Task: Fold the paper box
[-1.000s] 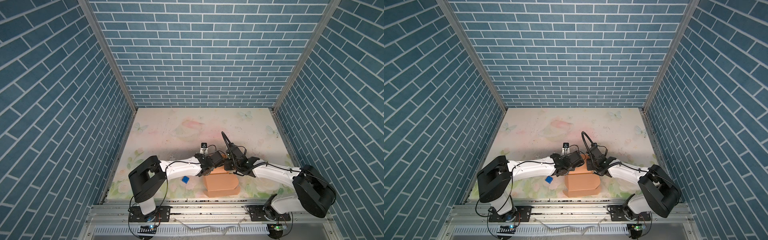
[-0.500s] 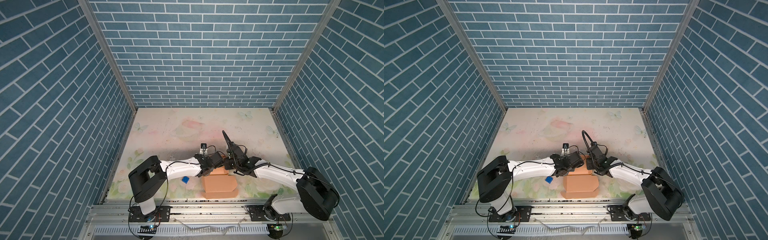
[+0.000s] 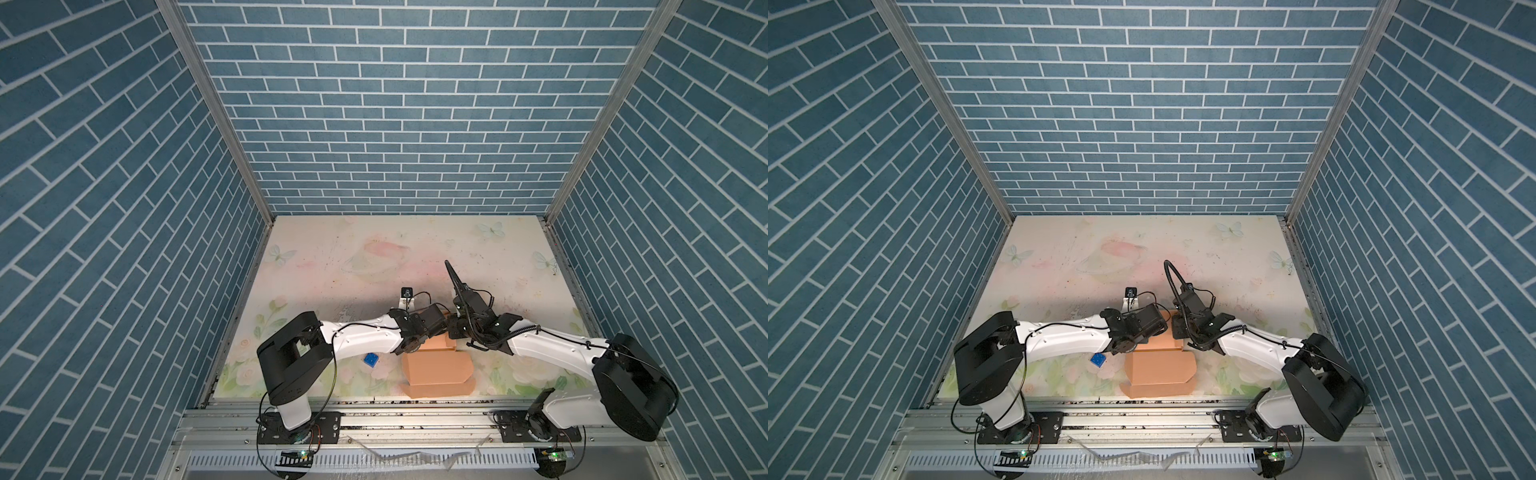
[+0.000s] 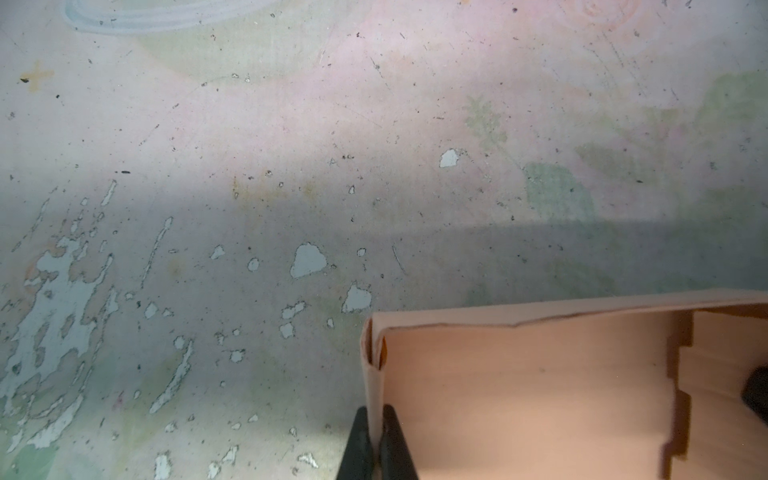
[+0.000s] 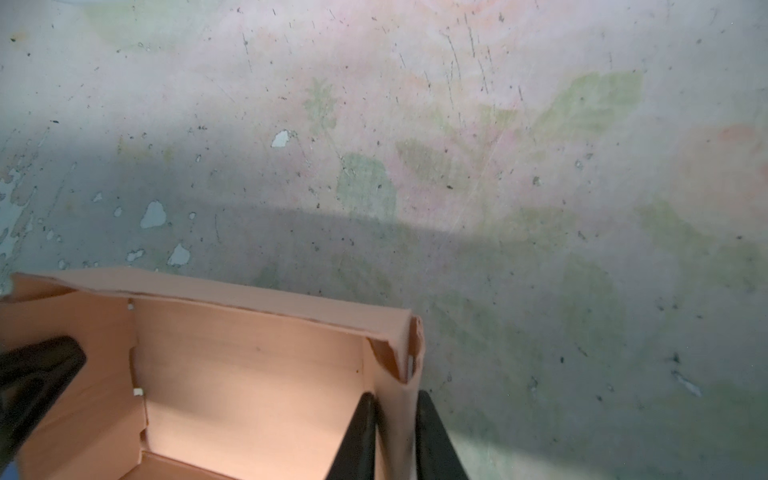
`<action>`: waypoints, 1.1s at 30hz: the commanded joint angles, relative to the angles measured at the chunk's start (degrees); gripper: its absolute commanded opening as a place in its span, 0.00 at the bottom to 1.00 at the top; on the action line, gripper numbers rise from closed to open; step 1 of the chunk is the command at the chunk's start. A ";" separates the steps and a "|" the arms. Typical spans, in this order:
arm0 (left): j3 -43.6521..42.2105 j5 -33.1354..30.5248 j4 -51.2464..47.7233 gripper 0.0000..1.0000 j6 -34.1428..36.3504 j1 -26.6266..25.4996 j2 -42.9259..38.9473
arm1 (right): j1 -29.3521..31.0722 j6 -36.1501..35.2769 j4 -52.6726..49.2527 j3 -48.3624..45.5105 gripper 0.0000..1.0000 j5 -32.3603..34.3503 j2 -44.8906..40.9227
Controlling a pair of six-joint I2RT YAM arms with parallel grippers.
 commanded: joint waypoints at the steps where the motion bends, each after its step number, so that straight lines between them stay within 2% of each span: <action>1: -0.50 -0.43 -0.67 0.00 -0.11 -0.27 0.31 | -0.06 0.26 -0.29 -0.09 0.21 -1.21 1.61; 3: -0.41 -0.40 -0.57 0.00 0.05 -0.29 0.27 | -0.05 0.27 -0.21 0.16 0.21 -1.44 2.23; 6: -0.26 -0.42 -0.78 0.00 0.15 -0.28 0.29 | -0.06 0.49 -0.70 0.41 0.11 -0.75 2.52; 8: -0.30 -0.45 -0.92 0.00 0.15 -0.26 0.18 | -0.06 0.45 -0.98 0.72 0.09 -0.37 2.68; 11: -0.38 -0.64 -1.06 0.00 0.06 -0.23 -0.01 | -0.08 0.35 -2.21 1.39 0.00 0.78 2.93; 22: 0.05 -0.03 -1.92 0.00 0.26 0.21 0.21 | -0.02 0.35 -9.52 4.62 0.00 7.10 6.12; 33: -1.16 8.62 2.12 0.00 0.63 3.21 1.61 | 0.03 1.27 -14.00 10.16 0.00 8.96 14.52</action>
